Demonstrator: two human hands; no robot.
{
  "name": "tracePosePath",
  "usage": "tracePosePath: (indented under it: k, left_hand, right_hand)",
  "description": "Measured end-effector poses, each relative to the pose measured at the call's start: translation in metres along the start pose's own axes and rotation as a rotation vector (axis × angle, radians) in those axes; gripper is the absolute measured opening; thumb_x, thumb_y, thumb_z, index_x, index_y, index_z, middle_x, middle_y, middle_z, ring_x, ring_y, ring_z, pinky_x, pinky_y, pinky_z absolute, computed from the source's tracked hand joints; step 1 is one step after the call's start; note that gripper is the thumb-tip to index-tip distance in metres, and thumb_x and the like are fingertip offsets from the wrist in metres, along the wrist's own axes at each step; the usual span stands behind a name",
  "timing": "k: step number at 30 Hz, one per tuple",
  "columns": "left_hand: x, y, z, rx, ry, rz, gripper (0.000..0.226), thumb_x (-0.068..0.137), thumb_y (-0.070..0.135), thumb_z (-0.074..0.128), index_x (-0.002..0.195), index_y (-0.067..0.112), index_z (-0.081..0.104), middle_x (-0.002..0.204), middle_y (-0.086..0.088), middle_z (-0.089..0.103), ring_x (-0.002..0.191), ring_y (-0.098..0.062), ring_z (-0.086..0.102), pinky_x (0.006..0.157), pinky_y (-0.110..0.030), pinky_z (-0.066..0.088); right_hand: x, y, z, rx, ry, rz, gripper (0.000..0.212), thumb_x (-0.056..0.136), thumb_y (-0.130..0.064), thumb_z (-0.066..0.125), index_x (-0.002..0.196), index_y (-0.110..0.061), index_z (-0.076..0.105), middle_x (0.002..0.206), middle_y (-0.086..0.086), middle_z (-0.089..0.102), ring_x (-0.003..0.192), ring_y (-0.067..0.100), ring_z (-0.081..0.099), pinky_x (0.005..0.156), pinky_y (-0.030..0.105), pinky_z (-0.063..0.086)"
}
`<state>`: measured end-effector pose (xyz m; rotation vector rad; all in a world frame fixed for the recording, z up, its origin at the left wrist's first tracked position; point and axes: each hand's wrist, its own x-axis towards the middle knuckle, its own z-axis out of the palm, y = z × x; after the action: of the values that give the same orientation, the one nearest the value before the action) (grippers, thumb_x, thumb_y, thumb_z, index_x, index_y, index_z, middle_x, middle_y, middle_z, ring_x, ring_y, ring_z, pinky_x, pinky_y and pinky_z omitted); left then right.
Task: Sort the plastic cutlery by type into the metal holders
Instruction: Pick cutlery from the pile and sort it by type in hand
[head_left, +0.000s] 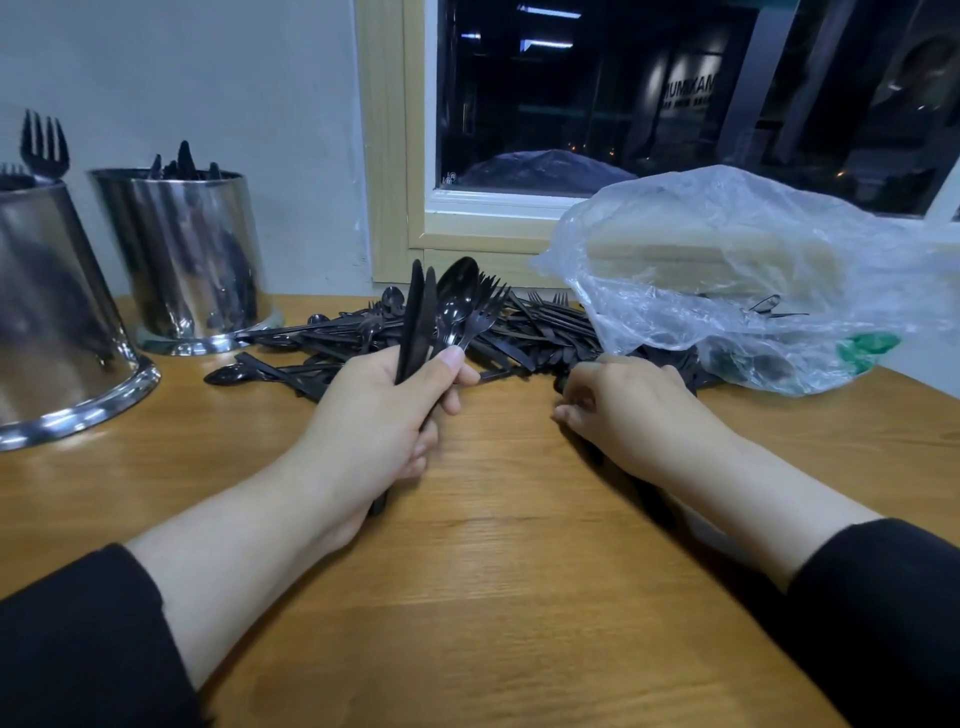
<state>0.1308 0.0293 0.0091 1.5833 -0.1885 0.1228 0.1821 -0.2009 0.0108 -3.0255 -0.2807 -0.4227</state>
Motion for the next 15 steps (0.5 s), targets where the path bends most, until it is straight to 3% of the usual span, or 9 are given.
tracePosePath:
  k: [6, 12, 15]
  left_hand:
    - [-0.001, 0.000, 0.001, 0.005, -0.008, 0.001, 0.028, 0.102, 0.034, 0.058, 0.096, 0.011, 0.073, 0.078, -0.001, 0.057, 0.048, -0.011, 0.036, 0.041, -0.024, 0.030]
    - [0.000, 0.000, 0.001, 0.008, -0.002, 0.008, 0.028, 0.102, 0.033, 0.058, 0.096, 0.010, 0.073, 0.077, -0.001, 0.057, 0.048, -0.012, 0.036, 0.041, -0.024, 0.029]
    - [0.000, 0.000, 0.000, 0.001, 0.009, 0.005, 0.028, 0.102, 0.033, 0.058, 0.096, 0.010, 0.073, 0.076, 0.000, 0.058, 0.048, -0.012, 0.036, 0.041, -0.024, 0.029]
  right_hand:
    - [0.006, -0.010, 0.001, -0.014, -0.019, 0.023, 0.037, 0.099, -0.049, 0.052, 0.130, -0.028, 0.058, 0.120, 0.001, 0.061, 0.118, 0.028, 0.054, 0.092, 0.043, 0.039]
    - [0.010, -0.022, -0.001, 0.034, 0.032, -0.026, 0.018, 0.096, -0.041, 0.058, 0.106, -0.026, 0.060, 0.100, -0.004, 0.062, 0.100, 0.024, 0.059, 0.086, 0.040, 0.042]
    - [0.010, -0.030, -0.002, 0.046, 0.032, -0.072, 0.015, 0.095, -0.034, 0.060, 0.105, -0.023, 0.058, 0.099, -0.001, 0.062, 0.095, 0.025, 0.060, 0.083, 0.040, 0.049]
